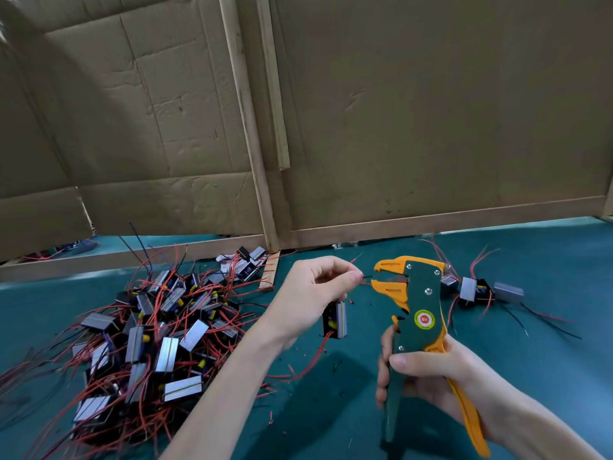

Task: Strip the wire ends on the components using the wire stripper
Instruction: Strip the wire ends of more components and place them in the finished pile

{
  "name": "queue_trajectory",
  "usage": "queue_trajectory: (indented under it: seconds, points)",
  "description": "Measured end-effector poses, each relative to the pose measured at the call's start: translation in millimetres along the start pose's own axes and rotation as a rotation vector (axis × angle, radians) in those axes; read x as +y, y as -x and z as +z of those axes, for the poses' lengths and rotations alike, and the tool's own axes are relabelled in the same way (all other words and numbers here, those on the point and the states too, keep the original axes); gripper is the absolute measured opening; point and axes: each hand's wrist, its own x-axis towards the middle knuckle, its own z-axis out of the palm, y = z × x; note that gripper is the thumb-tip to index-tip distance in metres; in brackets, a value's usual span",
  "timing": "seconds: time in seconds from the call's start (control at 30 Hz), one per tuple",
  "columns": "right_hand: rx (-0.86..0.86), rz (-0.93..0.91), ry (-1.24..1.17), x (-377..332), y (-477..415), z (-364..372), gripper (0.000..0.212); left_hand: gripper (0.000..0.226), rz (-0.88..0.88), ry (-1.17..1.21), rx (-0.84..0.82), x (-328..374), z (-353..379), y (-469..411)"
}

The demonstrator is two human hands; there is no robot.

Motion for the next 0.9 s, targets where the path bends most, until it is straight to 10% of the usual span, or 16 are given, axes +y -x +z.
queue_trajectory:
  seconds: [0.7, 0.9]
  points:
    - [0.224, -0.049, 0.208, 18, 0, 16, 0.04, 0.01, -0.148, -0.099, -0.182, 5, -14, 3]
    - [0.019, 0.186, -0.186, 15, -4, 5, 0.047, 0.012, -0.221, -0.148, -0.15, -6, -23, 0]
